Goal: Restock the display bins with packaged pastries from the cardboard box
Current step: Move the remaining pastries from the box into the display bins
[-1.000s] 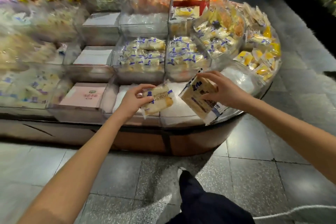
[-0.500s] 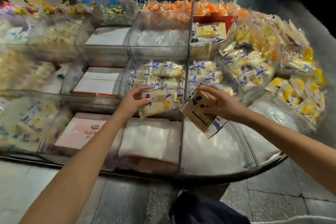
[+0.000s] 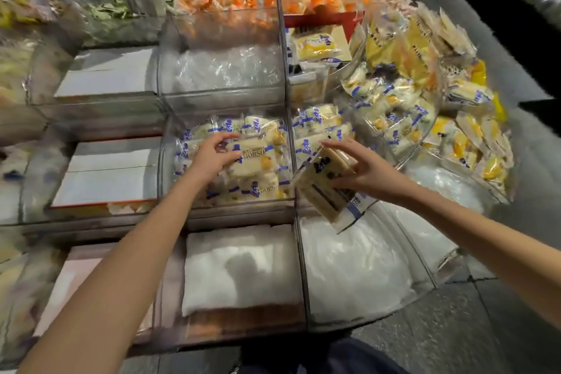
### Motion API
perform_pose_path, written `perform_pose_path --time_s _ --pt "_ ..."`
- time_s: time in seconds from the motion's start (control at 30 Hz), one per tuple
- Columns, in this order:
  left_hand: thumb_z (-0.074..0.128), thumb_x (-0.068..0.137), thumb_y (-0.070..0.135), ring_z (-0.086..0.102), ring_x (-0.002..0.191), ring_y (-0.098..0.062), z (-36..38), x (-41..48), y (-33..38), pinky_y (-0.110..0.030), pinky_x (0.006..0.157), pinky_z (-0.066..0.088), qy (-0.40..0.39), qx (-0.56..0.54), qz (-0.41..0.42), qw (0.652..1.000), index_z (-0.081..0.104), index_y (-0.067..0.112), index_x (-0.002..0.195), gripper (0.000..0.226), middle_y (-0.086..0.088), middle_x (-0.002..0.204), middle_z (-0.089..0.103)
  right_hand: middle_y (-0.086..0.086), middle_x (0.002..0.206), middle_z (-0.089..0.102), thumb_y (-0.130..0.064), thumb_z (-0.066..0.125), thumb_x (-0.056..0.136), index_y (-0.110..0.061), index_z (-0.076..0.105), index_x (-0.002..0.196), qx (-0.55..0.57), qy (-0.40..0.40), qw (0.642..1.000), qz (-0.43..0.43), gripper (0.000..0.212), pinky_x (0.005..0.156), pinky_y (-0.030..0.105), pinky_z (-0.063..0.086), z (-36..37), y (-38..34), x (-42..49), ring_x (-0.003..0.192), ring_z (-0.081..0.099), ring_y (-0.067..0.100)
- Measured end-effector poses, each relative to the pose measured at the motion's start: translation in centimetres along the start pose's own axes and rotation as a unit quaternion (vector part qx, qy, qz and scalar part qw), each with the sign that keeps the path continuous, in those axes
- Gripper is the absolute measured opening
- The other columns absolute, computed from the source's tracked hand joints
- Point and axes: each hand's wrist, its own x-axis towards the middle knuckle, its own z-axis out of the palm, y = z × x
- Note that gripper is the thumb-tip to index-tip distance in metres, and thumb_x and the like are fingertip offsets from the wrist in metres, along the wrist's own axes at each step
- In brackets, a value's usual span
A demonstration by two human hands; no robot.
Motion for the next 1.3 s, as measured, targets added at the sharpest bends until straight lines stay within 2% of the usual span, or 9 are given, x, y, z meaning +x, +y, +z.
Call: perform_pose_path --time_s 0.1,0.23,0.3,0.47,0.6,0.8,1.07,1.2,1.3 --pt "0.071 0.087 0.007 0.050 0.079 0.001 1.0 2.5 -0.2 -0.010 0.072 0.045 -0.041 0.031 0.008 0.999 0.062 0.016 0.123 0.038 0.006 0.105 0.057 -0.008 0.134 0.050 -0.006 0.080 0.077 -0.041 0.049 0.137 0.012 0.030 0.999 0.028 0.076 0.099 0.030 0.048 0.2 0.5 0.1 0.121 0.050 0.010" --pt "0.068 0.090 0.008 0.048 0.074 0.000 1.8 5.2 -0.8 -0.007 0.062 0.040 -0.053 0.078 -0.008 0.995 0.063 0.014 0.125 0.036 -0.002 0.110 0.060 -0.006 0.140 0.047 -0.004 0.080 0.076 -0.048 0.047 0.130 0.007 0.049 0.998 0.043 0.078 0.094 0.009 0.042 0.8 0.5 -0.4 0.128 0.045 0.010" --pt "0.066 0.091 0.010 0.050 0.072 -0.007 2.3 5.9 -0.6 -0.013 0.061 0.042 -0.050 0.106 -0.012 0.993 0.062 0.015 0.127 0.037 0.001 0.100 0.061 -0.007 0.141 0.047 -0.003 0.079 0.076 -0.048 0.047 0.131 0.023 0.063 0.996 0.054 0.078 0.096 0.013 0.044 0.7 0.4 -0.8 0.130 0.044 0.010" --pt "0.071 0.086 0.035 0.046 0.117 -0.023 4.2 5.1 -1.1 -0.038 0.101 0.042 -0.067 0.241 0.023 0.968 0.052 0.026 0.134 0.052 -0.006 0.132 0.040 -0.013 0.141 0.046 -0.009 0.080 0.077 -0.051 0.047 0.134 0.011 0.095 0.992 0.087 0.078 0.103 0.034 0.045 1.3 1.0 -2.0 0.129 0.046 0.010" --pt "0.068 0.081 0.054 0.044 0.122 -0.028 4.8 4.7 -2.3 -0.047 0.106 0.041 -0.044 0.334 0.056 0.940 0.046 0.031 0.138 0.065 -0.003 0.142 0.029 -0.011 0.137 0.048 -0.009 0.080 0.077 -0.044 0.049 0.137 0.011 0.101 0.991 0.088 0.076 0.098 0.043 0.051 2.2 0.7 -1.8 0.122 0.052 0.016" --pt "0.050 0.088 0.064 0.022 0.141 -0.029 5.8 4.6 -1.7 -0.048 0.114 0.022 -0.037 0.475 0.138 0.868 0.046 0.030 0.139 0.062 -0.007 0.152 0.030 -0.017 0.131 0.047 -0.006 0.079 0.078 -0.040 0.048 0.137 0.021 0.090 0.990 0.103 0.075 0.102 0.032 0.047 4.5 0.3 -2.2 0.124 0.049 0.012" --pt "0.056 0.095 0.040 0.020 0.144 -0.030 6.3 3.7 0.4 -0.051 0.119 0.014 -0.043 0.433 0.174 0.883 0.033 0.026 0.149 0.061 -0.011 0.153 0.027 -0.009 0.137 0.050 -0.009 0.079 0.078 -0.037 0.048 0.140 0.025 0.076 0.991 0.109 0.075 0.103 0.042 0.048 5.2 0.6 -4.4 0.126 0.048 0.011" --pt "0.061 0.094 0.020 0.039 0.132 -0.027 7.5 2.7 3.1 -0.047 0.113 0.033 -0.090 0.306 0.297 0.900 0.053 0.018 0.137 0.044 -0.010 0.139 0.046 -0.018 0.141 0.047 -0.008 0.079 0.078 -0.037 0.047 0.140 0.014 0.093 0.989 0.115 0.076 0.106 0.035 0.044 4.1 1.2 -6.5 0.127 0.044 0.002" --pt "0.063 0.092 0.013 0.054 0.111 -0.028 8.6 1.7 4.4 -0.045 0.092 0.051 -0.109 0.260 0.378 0.882 0.064 0.013 0.123 0.031 -0.011 0.122 0.056 -0.015 0.141 0.049 -0.013 0.080 0.078 -0.041 0.046 0.141 -0.002 0.096 0.986 0.134 0.077 0.103 0.036 0.046 2.8 2.4 -7.2 0.124 0.047 0.008"
